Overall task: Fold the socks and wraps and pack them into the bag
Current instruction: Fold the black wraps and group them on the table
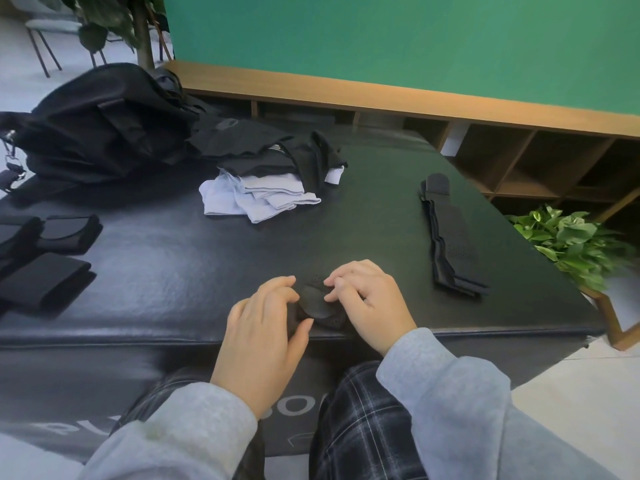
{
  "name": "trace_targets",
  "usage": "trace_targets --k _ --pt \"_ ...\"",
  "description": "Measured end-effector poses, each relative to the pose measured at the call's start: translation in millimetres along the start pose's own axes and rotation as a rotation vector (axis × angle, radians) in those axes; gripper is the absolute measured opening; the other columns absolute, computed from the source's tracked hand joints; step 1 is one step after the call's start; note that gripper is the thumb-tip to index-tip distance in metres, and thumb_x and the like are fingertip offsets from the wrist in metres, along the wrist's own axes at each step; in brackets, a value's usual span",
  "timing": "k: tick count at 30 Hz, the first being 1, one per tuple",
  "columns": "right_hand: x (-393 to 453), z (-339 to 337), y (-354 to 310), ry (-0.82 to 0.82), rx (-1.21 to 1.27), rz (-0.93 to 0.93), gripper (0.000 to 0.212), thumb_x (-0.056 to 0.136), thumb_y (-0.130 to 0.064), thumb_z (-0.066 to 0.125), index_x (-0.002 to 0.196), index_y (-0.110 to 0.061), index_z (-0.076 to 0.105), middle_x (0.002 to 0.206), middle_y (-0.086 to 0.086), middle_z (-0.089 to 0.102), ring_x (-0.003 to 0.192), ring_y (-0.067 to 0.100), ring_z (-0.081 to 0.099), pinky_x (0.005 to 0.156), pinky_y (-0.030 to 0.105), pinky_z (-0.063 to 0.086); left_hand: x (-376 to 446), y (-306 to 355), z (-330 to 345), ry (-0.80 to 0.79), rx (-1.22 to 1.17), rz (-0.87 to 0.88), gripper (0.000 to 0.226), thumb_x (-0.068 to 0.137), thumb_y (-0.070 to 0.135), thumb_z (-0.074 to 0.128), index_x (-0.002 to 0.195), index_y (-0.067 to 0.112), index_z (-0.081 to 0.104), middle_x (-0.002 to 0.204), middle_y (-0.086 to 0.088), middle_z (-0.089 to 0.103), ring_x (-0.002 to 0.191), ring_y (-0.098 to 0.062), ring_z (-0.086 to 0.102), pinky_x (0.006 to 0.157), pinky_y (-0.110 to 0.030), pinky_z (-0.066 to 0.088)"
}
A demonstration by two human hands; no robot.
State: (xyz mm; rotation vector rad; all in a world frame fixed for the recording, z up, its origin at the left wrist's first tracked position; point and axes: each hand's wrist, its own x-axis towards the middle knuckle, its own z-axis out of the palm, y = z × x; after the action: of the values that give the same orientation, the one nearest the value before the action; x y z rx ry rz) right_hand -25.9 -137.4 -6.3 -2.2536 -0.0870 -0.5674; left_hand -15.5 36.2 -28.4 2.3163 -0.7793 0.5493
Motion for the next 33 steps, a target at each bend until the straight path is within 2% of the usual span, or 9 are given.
trace_targets --k 4,8,13,18,24,26,28,30,33 --pt "-0.2 1.5 0.2 -0.032 -0.057 -0.013 0.041 0.081 -0.037 0.042 0.061 -0.015 0.07 0.083 -0.019 0.062 0.093 0.002 0.049 0.08 0.007 0.033 -1.1 -1.1 1.2 -0.043 0.072 0.096 0.024 0.086 0.034 0.054 0.108 0.023 0.054 0.127 0.004 0.054 0.107 -0.006 0.049 0.093 -0.029 0.035" --pt "0.4 -3.8 -1.1 0.018 0.085 0.099 0.033 0.078 -0.026 0.049 0.052 -0.017 0.068 0.079 -0.016 0.066 0.093 0.002 0.053 0.08 0.009 0.036 -1.4 -0.9 2.3 -0.108 0.141 0.175 0.033 0.087 0.038 0.04 0.111 0.028 0.06 0.125 0.01 0.058 0.12 -0.008 0.05 0.094 -0.033 0.033" --pt "4.3 -12.7 -4.2 0.145 0.275 0.284 0.026 0.071 -0.02 0.046 0.055 -0.018 0.067 0.079 -0.012 0.069 0.09 0.005 0.059 0.079 0.015 0.042 0.7 1.6 -0.5 -0.101 0.155 0.173 0.034 0.089 0.038 0.045 0.121 0.034 0.055 0.12 0.012 0.059 0.111 -0.01 0.056 0.094 -0.031 0.034" --pt "5.3 -13.1 -8.5 0.134 0.273 0.339 0.029 0.081 -0.009 0.051 0.061 -0.017 0.069 0.078 -0.006 0.069 0.084 0.006 0.062 0.079 0.022 0.046 3.1 10.0 1.7 -0.139 0.237 0.184 0.045 0.071 0.032 0.075 0.114 0.039 0.063 0.108 0.002 0.063 0.096 -0.018 0.062 0.08 -0.041 0.05" --pt "4.2 -14.4 -10.1 0.142 0.234 0.394 0.028 0.083 -0.004 0.052 0.065 -0.016 0.071 0.078 -0.002 0.069 0.081 0.013 0.062 0.081 0.038 0.049 -1.4 9.8 5.4 -0.106 0.254 0.17 0.024 0.08 0.041 0.06 0.102 0.034 0.054 0.118 0.001 0.058 0.116 -0.022 0.055 0.095 -0.047 0.042" --pt "4.4 -10.7 -13.5 0.069 0.097 0.324 0.028 0.088 -0.013 0.051 0.074 -0.027 0.071 0.087 -0.014 0.068 0.093 0.002 0.059 0.09 0.032 0.046 -1.3 7.6 4.4 -0.087 0.251 0.141 0.019 0.084 0.042 0.043 0.1 0.034 0.049 0.118 0.004 0.057 0.118 -0.02 0.053 0.097 -0.045 0.04" --pt "6.0 -4.9 -18.1 -0.109 -0.175 0.163 0.023 0.091 -0.034 0.043 0.102 -0.037 0.064 0.114 -0.03 0.055 0.115 -0.002 0.047 0.102 0.025 0.033 -1.2 2.1 1.2 -0.064 0.212 0.096 0.018 0.084 0.04 0.043 0.099 0.034 0.05 0.114 0.006 0.057 0.112 -0.016 0.055 0.097 -0.04 0.041" --pt "9.5 0.8 -22.3 -0.284 -0.365 0.105 0.041 0.095 -0.046 0.033 0.133 -0.036 0.046 0.129 -0.031 0.036 0.133 -0.002 0.028 0.106 0.017 0.016 0.4 -4.9 -4.8 -0.041 0.175 0.048 0.018 0.082 0.037 0.047 0.098 0.033 0.053 0.11 0.008 0.057 0.105 -0.012 0.056 0.097 -0.034 0.038" --pt "13.8 9.7 -31.2 -0.383 -0.326 0.196 0.046 0.1 -0.04 0.026 0.145 -0.033 0.026 0.147 -0.025 0.021 0.14 -0.006 0.008 0.11 0.015 0.001 4.5 -19.6 -15.7 -0.007 0.142 -0.042 0.016 0.08 0.031 0.055 0.096 0.03 0.057 0.105 0.01 0.059 0.099 -0.01 0.058 0.093 -0.03 0.035"
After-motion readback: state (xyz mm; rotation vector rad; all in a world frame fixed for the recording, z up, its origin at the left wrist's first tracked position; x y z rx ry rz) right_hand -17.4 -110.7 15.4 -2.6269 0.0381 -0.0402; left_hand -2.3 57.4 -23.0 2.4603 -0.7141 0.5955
